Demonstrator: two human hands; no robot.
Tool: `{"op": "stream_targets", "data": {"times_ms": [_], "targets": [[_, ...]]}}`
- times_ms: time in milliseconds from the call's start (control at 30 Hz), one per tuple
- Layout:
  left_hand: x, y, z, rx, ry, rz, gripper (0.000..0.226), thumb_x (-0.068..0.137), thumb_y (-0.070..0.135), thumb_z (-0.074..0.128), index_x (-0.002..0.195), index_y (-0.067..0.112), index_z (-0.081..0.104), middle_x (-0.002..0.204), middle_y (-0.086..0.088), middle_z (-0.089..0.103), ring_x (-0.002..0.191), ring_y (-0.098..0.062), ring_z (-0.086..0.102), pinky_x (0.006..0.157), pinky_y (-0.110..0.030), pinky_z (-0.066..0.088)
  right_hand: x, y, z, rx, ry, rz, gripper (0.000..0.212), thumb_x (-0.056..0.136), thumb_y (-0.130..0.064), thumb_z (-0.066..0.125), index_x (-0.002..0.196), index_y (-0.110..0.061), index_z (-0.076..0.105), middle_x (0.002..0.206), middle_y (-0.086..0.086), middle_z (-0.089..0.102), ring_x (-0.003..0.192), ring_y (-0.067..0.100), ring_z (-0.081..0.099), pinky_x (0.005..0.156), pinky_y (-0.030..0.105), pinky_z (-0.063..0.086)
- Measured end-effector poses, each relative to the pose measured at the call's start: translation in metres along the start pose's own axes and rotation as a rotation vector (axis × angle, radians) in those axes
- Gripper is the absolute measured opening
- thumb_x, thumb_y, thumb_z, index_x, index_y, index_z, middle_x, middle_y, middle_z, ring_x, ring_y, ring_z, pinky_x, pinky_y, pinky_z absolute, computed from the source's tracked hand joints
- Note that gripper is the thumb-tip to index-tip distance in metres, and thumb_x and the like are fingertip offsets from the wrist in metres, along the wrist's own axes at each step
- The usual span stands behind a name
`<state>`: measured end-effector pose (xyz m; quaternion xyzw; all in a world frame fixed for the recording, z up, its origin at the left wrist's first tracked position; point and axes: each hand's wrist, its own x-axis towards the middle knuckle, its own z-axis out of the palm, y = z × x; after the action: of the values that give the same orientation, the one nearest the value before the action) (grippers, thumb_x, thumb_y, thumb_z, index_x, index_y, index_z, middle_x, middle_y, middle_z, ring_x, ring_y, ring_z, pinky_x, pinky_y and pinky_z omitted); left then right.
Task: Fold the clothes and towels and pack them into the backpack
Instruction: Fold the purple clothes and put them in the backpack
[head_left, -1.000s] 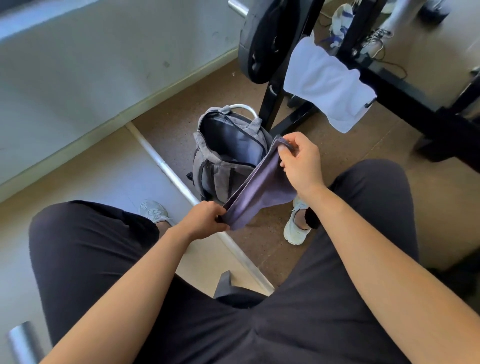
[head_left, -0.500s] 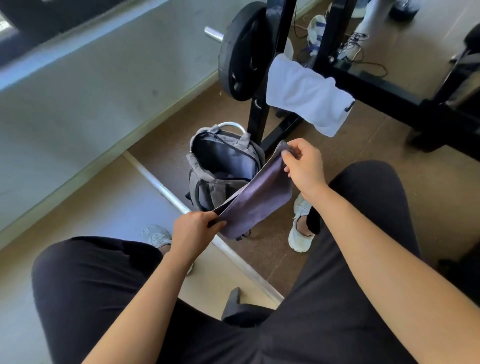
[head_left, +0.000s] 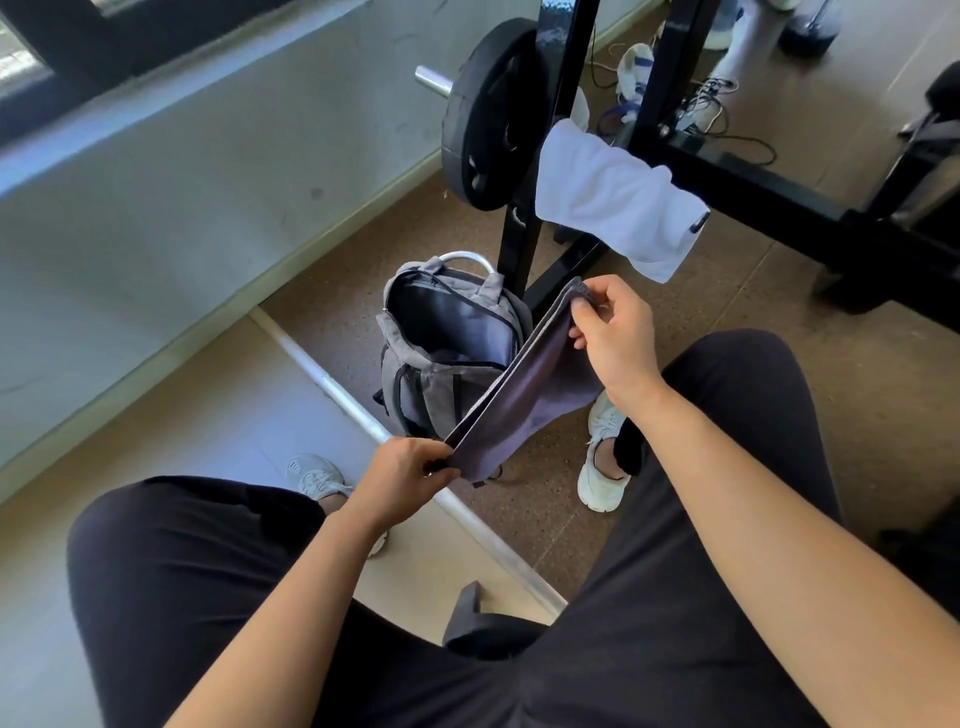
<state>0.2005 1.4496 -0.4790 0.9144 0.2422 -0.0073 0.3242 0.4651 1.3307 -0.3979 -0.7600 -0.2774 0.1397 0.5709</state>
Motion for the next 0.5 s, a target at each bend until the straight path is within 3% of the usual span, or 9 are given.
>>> {"op": "stream_targets", "data": {"times_ms": [167, 333, 400, 500], "targets": [[-0.003, 0.004, -0.011, -0.007, 0.217, 0.015, 0.013, 0.088, 0.037, 0.071, 0.079, 0.027, 0.073, 0.062, 0.013, 0.064, 0.058, -0.002, 0.055, 0.061, -0.036, 0.052, 0.010, 0.013, -0.009, -0.141, -0.013, 0.066, 0.006, 0.092, -0.015, 0.062, 0.090, -0.021, 0.064, 0.076, -0.001, 0.067, 0.074, 0.023, 0.068, 0.073, 0.044, 0.059], [-0.001, 0.000, -0.038, -0.113, 0.536, -0.144, 0.008, 0.089, 0.022, 0.079, 0.082, 0.021, 0.075, 0.073, 0.009, 0.073, 0.071, -0.013, 0.069, 0.069, -0.036, 0.054, 0.014, 0.016, -0.013, -0.113, -0.108, 0.139, 0.006, 0.087, -0.014, 0.073, 0.090, -0.020, 0.072, 0.077, 0.002, 0.070, 0.063, 0.010, 0.065, 0.062, 0.028, 0.055], [0.000, 0.000, -0.049, -0.108, 0.641, -0.183, 0.010, 0.089, 0.017, 0.078, 0.080, 0.017, 0.073, 0.074, 0.007, 0.071, 0.071, -0.018, 0.068, 0.067, -0.033, 0.051, 0.013, 0.018, -0.013, -0.182, -0.205, 0.155, 0.008, 0.088, -0.016, 0.074, 0.096, -0.015, 0.074, 0.084, 0.003, 0.072, 0.075, 0.014, 0.066, 0.068, 0.031, 0.054], [-0.001, 0.001, -0.060, -0.083, 0.779, -0.200, 0.008, 0.086, 0.010, 0.079, 0.080, 0.014, 0.074, 0.075, 0.008, 0.069, 0.070, -0.019, 0.067, 0.067, -0.012, 0.042, 0.013, 0.021, -0.012, -0.260, -0.279, 0.159, 0.009, 0.090, -0.017, 0.072, 0.098, -0.017, 0.073, 0.091, 0.002, 0.073, 0.090, 0.017, 0.068, 0.081, 0.036, 0.056]]}}
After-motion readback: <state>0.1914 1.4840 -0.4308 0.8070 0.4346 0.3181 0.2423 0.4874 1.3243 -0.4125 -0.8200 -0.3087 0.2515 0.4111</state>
